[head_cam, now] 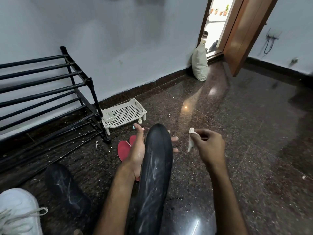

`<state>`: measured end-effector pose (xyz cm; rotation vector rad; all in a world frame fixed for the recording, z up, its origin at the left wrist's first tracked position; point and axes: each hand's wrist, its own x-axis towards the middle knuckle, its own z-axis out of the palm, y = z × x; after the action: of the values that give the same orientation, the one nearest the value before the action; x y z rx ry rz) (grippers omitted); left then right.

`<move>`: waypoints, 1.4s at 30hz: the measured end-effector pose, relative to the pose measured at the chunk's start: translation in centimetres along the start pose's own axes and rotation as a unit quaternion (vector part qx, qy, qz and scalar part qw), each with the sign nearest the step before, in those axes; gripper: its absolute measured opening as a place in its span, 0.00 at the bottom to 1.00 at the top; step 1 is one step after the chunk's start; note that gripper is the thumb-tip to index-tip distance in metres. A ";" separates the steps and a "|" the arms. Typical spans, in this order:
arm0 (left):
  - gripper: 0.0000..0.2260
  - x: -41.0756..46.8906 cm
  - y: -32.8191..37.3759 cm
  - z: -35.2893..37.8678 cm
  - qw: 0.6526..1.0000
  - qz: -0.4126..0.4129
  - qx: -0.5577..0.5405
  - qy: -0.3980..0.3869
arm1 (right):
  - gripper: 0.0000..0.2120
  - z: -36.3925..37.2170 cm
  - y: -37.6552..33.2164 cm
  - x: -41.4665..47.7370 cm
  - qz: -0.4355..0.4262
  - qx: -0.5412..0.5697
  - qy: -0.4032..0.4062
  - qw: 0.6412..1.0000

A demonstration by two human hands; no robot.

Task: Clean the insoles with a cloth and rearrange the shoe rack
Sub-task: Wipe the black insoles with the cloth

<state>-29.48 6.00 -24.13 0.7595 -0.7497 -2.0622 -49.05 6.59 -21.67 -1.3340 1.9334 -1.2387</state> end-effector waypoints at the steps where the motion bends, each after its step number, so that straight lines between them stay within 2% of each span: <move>1: 0.49 0.2 0.0 0.1 0.999 0.012 -0.031 0.005 | 0.05 0.0 0.2 -0.2 0.051 0.066 -0.050 0.995; 3: 0.48 0.5 -0.2 -0.2 0.995 0.043 -0.091 0.022 | 0.05 0.6 0.0 -1.2 0.118 0.177 -0.145 0.966; 5: 0.46 0.7 -0.3 -0.5 0.985 0.077 -0.148 0.034 | 0.05 1.3 -0.8 -2.1 0.135 0.230 -0.210 0.941; 8: 0.44 1.0 -0.2 -1.0 0.976 0.109 -0.184 0.040 | 0.07 2.3 -2.0 -3.0 0.119 0.264 -0.267 0.919; 10: 0.43 1.0 0.0 -1.1 0.974 0.124 -0.186 0.036 | 0.07 2.6 -2.5 -3.3 0.092 0.226 -0.270 0.931; 14: 0.43 0.9 0.0 -1.2 0.972 0.142 -0.185 0.043 | 0.05 3.4 -2.1 -3.3 0.033 0.069 -0.222 0.972; 17: 0.45 0.5 -0.1 -1.1 0.974 0.152 -0.166 0.037 | 0.01 3.9 -2.0 -3.5 0.047 0.144 -0.178 0.972; 20: 0.45 -0.4 -0.6 -0.5 0.980 0.144 -0.140 -0.003 | 0.03 4.5 -2.4 -3.7 0.096 0.263 -0.151 0.948; 24: 0.44 -0.8 -1.4 -0.2 0.983 0.135 -0.122 -0.026 | 0.02 5.4 -2.2 -4.0 0.098 0.222 -0.088 0.966; 26: 0.41 -0.7 -1.6 -0.3 0.983 0.108 -0.144 -0.033 | 0.04 5.3 -2.5 -4.5 0.048 0.166 -0.016 0.985; 28: 0.38 -0.5 -1.5 -0.3 0.980 0.084 -0.174 -0.043 | 0.08 4.9 -3.6 -4.8 -0.062 0.070 0.079 0.992; 30: 0.36 -0.6 -1.4 -0.1 0.981 0.068 -0.174 -0.049 | 0.08 4.9 -4.5 -4.7 -0.185 -0.014 0.130 0.974; 31: 0.35 -0.5 -1.5 0.1 0.983 0.056 -0.166 -0.052 | 0.08 5.1 -5.0 -4.4 -0.222 -0.049 0.129 0.965; 34: 0.33 -0.3 -1.8 0.9 0.984 0.030 -0.163 -0.072 | 0.09 5.5 -6.1 -3.0 -0.268 -0.112 0.060 0.955; 37: 0.32 -0.1 -1.9 0.4 0.984 0.056 -0.168 -0.015 | 0.09 5.6 -6.3 -2.7 -0.349 -0.088 -0.104 0.927; 39: 0.36 -0.1 -1.7 -0.4 0.984 0.060 -0.169 0.005 | 0.08 5.5 -6.1 -3.1 -0.362 -0.128 -0.190 0.904; 40: 0.37 -0.2 -1.5 -0.5 0.985 0.049 -0.167 0.005 | 0.08 5.5 -5.9 -3.1 -0.353 -0.160 -0.199 0.900; 42: 0.38 -0.1 -1.4 -0.7 0.986 0.033 -0.166 -0.009 | 0.07 5.2 -5.7 -2.7 -0.325 -0.195 -0.144 0.914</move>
<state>-29.57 6.65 -25.60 0.5214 -0.4176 -2.0657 -41.15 6.29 -19.42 -2.3556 1.6178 -0.8500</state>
